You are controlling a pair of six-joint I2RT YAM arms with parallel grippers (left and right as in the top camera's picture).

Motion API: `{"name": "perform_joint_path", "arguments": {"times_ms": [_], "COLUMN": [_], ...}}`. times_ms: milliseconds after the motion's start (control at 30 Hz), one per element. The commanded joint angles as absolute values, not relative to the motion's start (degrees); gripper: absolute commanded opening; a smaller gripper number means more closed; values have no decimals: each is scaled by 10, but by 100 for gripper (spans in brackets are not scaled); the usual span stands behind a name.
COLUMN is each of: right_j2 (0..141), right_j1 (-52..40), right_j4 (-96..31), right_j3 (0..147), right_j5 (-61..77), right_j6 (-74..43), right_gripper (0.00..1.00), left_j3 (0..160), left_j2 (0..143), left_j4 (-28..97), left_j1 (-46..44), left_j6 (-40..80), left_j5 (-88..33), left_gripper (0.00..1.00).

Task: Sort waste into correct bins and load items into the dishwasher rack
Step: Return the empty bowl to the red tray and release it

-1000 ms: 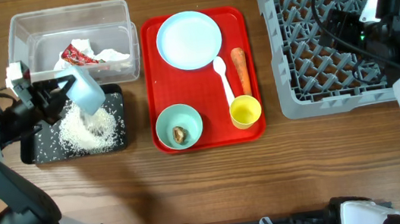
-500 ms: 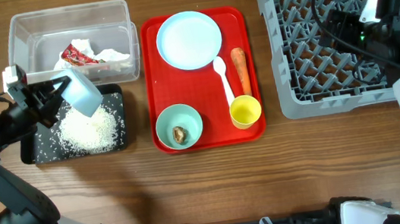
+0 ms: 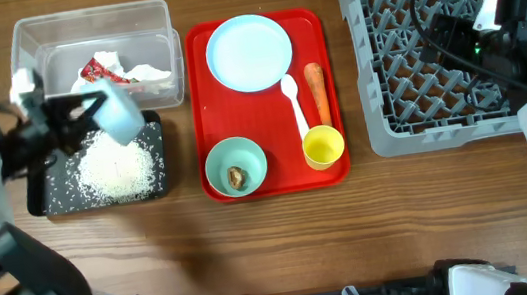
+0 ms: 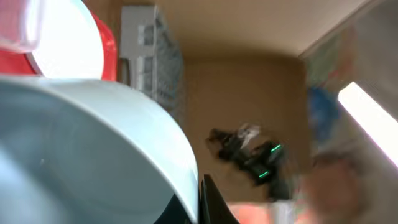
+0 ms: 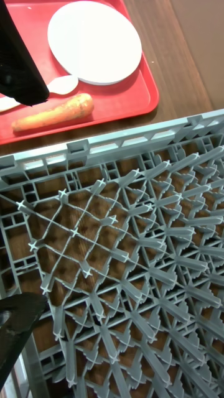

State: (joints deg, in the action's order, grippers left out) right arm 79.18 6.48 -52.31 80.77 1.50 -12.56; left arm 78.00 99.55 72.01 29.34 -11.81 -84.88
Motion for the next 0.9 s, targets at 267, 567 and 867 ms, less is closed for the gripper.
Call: {"name": "perform_joint_path", "arguments": {"times_ms": [267, 567, 867], "right_j2": [793, 793, 793], "right_j1": [66, 66, 66], "right_j4": [-532, -547, -547], "right_j3": [810, 810, 810], "right_j5": [26, 26, 26], "right_j6": [-120, -117, -105], "right_gripper": [100, 100, 100], "left_j3": [929, 929, 929], "left_j2": [949, 1171, 1217], "left_j4": [531, 496, 497], "left_j1": [-185, -339, -349], "left_j6": [69, 60, 48], "left_j5": [-40, 108, 105], "left_gripper": [4, 4, 6]}}
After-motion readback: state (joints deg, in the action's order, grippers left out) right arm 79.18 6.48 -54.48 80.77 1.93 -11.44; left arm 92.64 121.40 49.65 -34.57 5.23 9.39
